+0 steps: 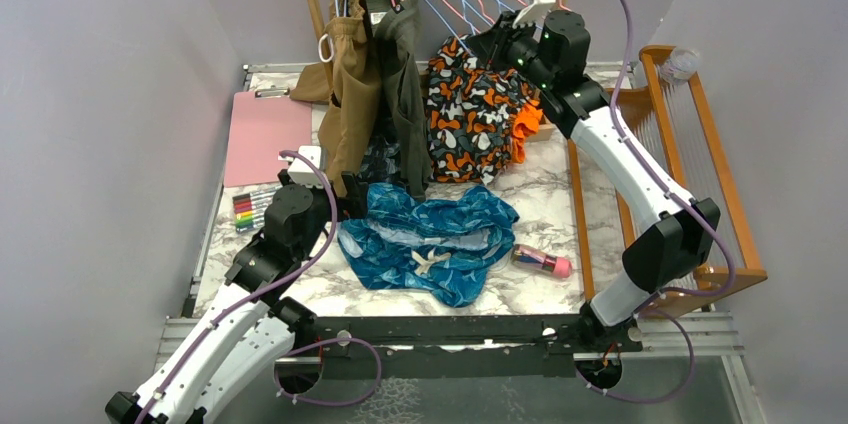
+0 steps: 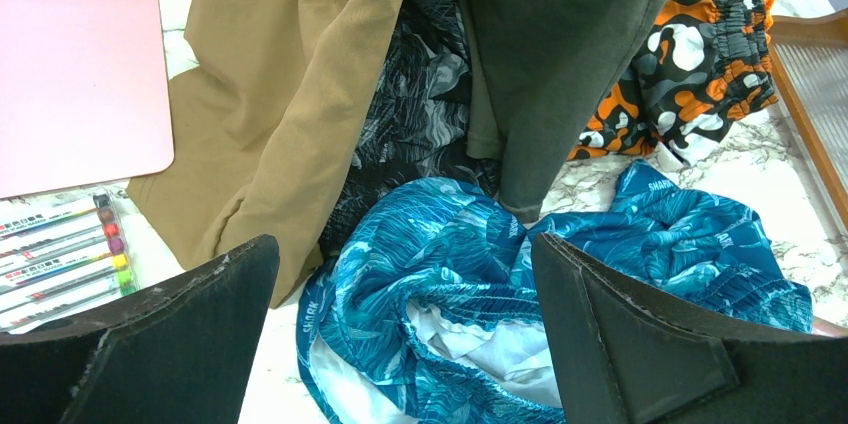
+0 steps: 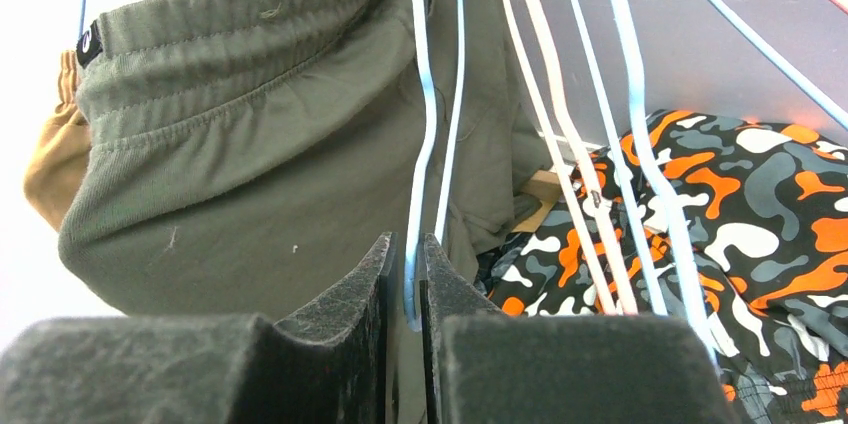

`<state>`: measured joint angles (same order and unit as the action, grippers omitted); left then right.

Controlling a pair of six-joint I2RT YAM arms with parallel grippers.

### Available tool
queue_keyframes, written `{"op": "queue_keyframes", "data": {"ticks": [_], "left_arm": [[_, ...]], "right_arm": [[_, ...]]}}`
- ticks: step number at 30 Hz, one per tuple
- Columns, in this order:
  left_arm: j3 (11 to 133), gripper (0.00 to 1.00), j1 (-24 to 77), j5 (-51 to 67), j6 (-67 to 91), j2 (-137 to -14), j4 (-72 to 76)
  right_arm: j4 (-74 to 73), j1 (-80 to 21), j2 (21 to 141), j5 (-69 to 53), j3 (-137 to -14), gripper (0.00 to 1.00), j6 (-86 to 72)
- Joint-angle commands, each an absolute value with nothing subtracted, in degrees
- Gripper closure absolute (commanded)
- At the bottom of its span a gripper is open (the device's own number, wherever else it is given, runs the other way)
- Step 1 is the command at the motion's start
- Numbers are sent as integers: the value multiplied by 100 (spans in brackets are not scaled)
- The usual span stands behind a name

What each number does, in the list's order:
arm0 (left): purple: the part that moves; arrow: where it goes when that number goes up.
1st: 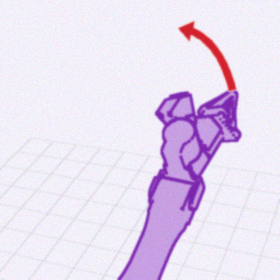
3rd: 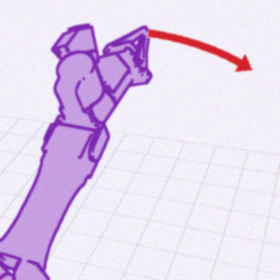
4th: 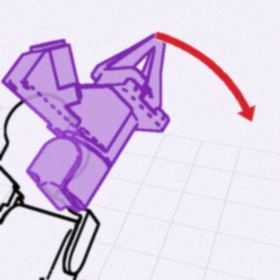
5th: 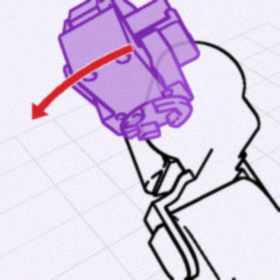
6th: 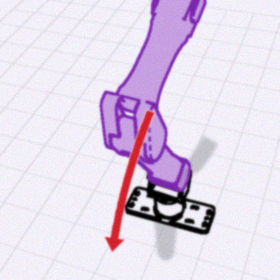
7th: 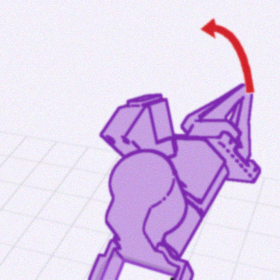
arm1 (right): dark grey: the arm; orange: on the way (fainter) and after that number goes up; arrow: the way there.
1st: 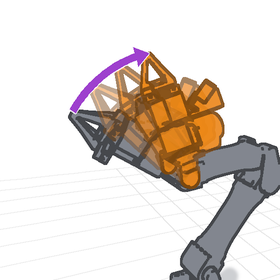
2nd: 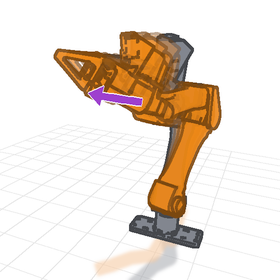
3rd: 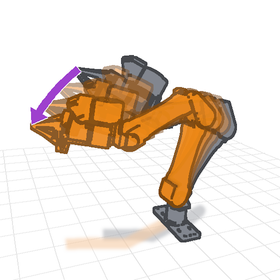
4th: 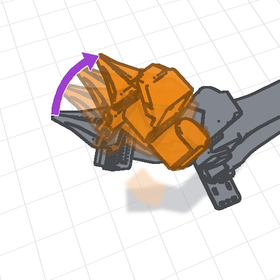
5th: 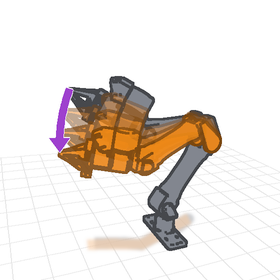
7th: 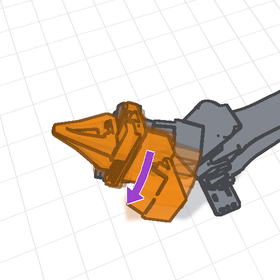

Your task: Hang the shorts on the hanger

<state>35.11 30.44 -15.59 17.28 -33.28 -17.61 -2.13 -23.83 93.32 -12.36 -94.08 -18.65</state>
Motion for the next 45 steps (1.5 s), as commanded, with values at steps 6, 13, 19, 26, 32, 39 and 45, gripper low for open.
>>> {"op": "queue_keyframes", "data": {"ticks": [6,13,19,26,32,39,45], "left_arm": [[3511,1,3015,-1406,1694,-3325,-1582],[3524,1,3010,-1406,1688,-3342,-1586],[3524,1,3005,-1424,1695,-3346,-1597],[3524,1,3006,-1425,1696,-3366,-1597],[3524,1,3006,-1424,1696,-3383,-1598],[3524,1,3011,-1430,1696,-3390,-1602],[3524,1,3004,-1415,1696,-3430,-1607]], "right_arm": [[-629,-2802,9299,-299,-9755,99,-1193],[-735,-3191,9277,406,-9913,99,-886],[-545,-3278,9110,901,-9856,99,-938],[-345,-3278,8848,848,-9714,99,-1088],[-271,-3278,8700,740,-9617,99,-1110],[-424,-3283,8567,980,-9352,99,-990],[-545,-3278,8559,1074,-9255,99,-934]]}}
